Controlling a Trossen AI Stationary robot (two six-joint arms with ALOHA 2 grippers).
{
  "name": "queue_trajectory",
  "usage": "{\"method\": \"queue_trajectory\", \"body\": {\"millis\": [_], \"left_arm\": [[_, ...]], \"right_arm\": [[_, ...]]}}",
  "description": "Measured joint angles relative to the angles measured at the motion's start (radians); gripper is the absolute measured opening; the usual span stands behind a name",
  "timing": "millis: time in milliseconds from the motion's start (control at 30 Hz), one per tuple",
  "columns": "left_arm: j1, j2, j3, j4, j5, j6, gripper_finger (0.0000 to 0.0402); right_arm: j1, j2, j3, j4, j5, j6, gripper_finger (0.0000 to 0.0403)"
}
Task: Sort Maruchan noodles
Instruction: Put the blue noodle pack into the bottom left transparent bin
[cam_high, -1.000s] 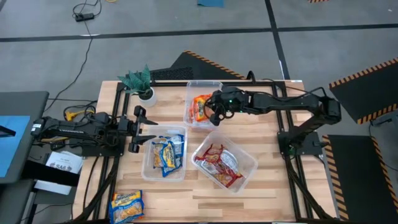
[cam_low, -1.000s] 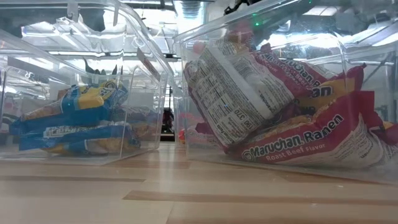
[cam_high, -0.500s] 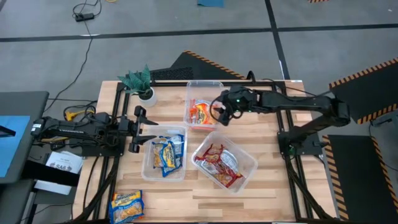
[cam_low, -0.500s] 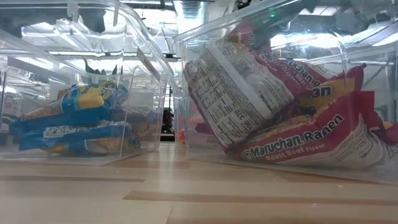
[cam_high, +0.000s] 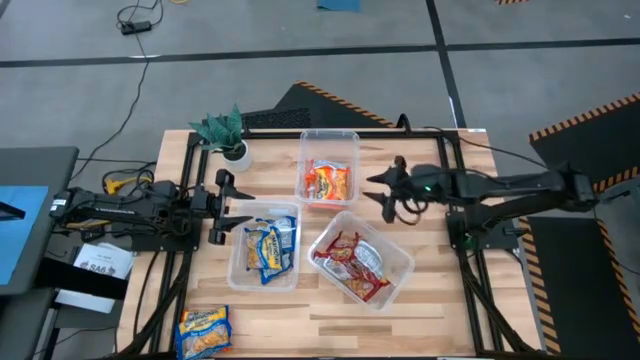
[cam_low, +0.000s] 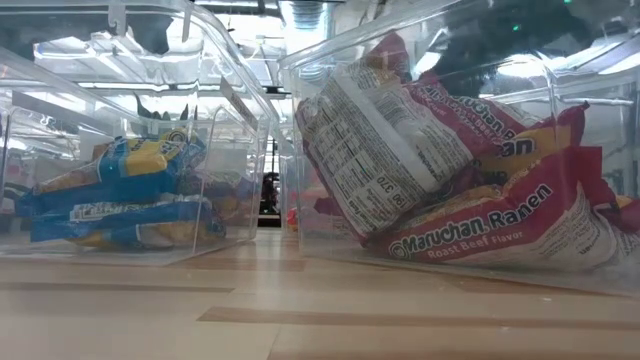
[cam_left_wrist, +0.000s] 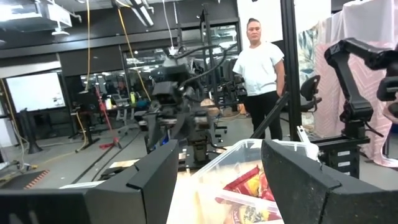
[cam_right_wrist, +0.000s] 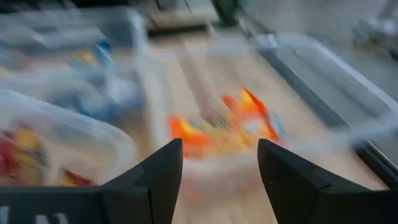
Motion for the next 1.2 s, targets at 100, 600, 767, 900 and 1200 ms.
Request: {"method": "queue_trajectory", "body": {"millis": [100,600,767,900,1200], "left_arm": [[0.0,0.0,0.0,-0.002,0.0,-0.007,0.0219],[0.001,0.001,0.0,-0.058,0.155,-0.026,0.0219],[0.001,0.001,0.0,-0.089,0.071,-0.028,0.0219],[0.001,0.002,0.0,-0.094,0.071,-0.028,0.0219],[0.001,0.002,0.0,-0.094,0.053,-0.026,0.0219]], "right_arm": [[0.038,-0.034,-0.081,0.206,-0.008,-0.014,0.0223],[0.137,0.033,-0.154,0.495,-0.006,-0.088,0.0187],[0.14,0.017,-0.154,0.492,-0.005,-0.089,0.0184],[0.14,0.005,-0.154,0.487,-0.005,-0.089,0.0185],[0.138,0.005,-0.154,0.484,-0.002,-0.09,0.0183]]}}
